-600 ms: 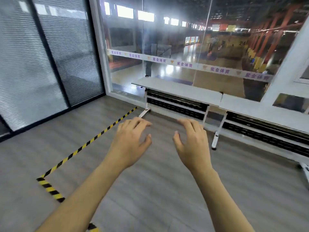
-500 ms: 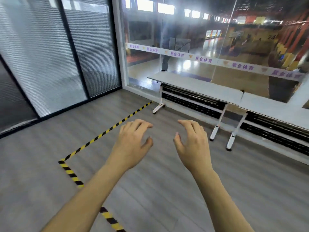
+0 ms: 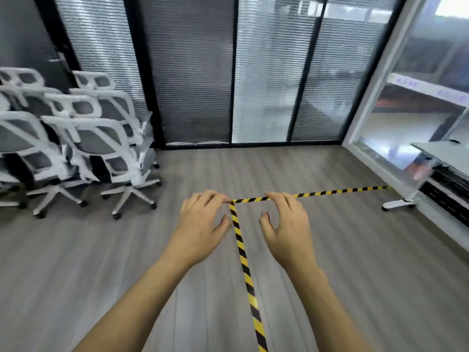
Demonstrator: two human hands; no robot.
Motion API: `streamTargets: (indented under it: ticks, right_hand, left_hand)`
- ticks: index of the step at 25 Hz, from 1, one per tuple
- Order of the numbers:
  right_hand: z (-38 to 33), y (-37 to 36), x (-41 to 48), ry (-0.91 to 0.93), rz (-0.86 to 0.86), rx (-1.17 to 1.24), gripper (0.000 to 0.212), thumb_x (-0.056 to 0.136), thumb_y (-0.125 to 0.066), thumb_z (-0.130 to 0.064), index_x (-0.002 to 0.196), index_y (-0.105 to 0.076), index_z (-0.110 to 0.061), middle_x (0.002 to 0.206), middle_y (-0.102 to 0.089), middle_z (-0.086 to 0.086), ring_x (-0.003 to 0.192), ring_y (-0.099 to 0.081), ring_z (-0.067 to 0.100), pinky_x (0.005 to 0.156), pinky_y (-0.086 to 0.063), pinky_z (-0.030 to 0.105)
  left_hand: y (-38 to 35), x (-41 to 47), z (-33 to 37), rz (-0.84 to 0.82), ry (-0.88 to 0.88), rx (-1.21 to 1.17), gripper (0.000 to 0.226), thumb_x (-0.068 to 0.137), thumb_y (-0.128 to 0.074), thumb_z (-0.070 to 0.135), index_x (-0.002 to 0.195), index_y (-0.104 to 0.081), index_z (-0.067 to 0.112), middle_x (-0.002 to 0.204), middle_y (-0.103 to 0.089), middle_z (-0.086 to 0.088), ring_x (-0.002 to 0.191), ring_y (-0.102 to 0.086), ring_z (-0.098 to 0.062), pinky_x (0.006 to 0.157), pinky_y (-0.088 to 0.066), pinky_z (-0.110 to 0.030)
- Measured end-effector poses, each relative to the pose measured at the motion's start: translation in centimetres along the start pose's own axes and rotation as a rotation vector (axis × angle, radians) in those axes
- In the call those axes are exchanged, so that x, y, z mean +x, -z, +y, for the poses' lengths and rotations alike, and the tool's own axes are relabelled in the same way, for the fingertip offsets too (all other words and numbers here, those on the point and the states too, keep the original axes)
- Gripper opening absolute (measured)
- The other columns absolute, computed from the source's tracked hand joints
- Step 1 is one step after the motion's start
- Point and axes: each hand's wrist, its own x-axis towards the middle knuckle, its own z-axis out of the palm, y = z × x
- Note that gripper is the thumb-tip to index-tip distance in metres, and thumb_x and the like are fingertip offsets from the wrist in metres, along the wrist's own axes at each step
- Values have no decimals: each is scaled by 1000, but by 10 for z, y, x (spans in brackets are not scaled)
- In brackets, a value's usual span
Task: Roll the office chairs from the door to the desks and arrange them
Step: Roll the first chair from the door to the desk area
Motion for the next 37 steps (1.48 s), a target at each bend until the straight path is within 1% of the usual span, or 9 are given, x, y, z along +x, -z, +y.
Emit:
streamTargets:
  ticks: [4,7,11,22,25,28,30,34,37]
  right_hand:
    - [-101,-111,44,97,-83,127,37,91,-59,-24,128,-57,-23,122,-55,-8,108,-52,15,93,-41,29]
    - [-183,-198,72,136,-145,199,39,90,-58,-25,129,-56,-26,123,-54,-11,108,-52,13,93,-43,34]
    - [-272,-297,109,165,-207,256,38,91,-59,-25,128,-57,-27,123,-55,-12,109,-53,10,93,-45,32]
    - [-390,-576,288,188,-336,413,36,89,-62,-19,124,-58,-27,117,-54,-11,106,-56,16,93,-49,43]
    - [-429,-653,355,193,-367,426,35,90,-62,-19,124,-60,-28,117,-53,-16,109,-53,10,98,-46,39]
    - [-460,-717,406,171,-387,428,34,90,-62,-19,124,-61,-26,115,-50,-20,105,-46,-10,99,-43,30]
    - [-473,-763,443,159,-389,398,34,91,-62,-20,124,-61,-27,116,-51,-19,102,-44,-14,99,-43,30]
    - [-492,-859,508,46,-387,312,36,93,-57,-24,129,-57,-28,122,-52,-14,115,-51,9,103,-43,40]
    - [-500,-919,551,-35,-346,251,35,93,-58,-26,128,-57,-27,119,-55,-8,111,-54,16,98,-47,43]
  left_hand:
    - [72,-15,-127,54,125,68,33,88,-43,42,114,-60,30,113,-57,13,101,-53,-18,89,-40,-38]
    - [126,-24,-224,69,219,126,35,88,-40,45,115,-59,33,113,-56,16,101,-50,-15,91,-38,-36]
    - [178,-24,-335,81,307,148,33,86,-41,44,112,-59,32,106,-51,20,100,-50,-16,89,-37,-35]
    - [225,67,-636,11,488,208,39,89,-34,48,116,-58,34,111,-50,20,104,-47,-12,91,-32,-29]
    - [239,102,-718,-4,534,219,34,90,-37,45,116,-57,36,113,-51,22,105,-46,-9,94,-33,-30]
    - [249,132,-800,4,569,219,42,88,-29,51,117,-57,37,115,-52,22,107,-46,-9,95,-33,-29]
    - [251,160,-861,-10,573,199,48,87,-25,55,117,-57,36,116,-53,21,108,-48,-10,97,-35,-31]
    - [249,221,-990,-67,520,174,45,90,-27,56,118,-56,36,115,-55,20,108,-53,-11,97,-39,-36]
    - [244,278,-1076,-127,443,150,36,97,-38,51,125,-54,35,120,-57,16,109,-55,-14,98,-38,-35]
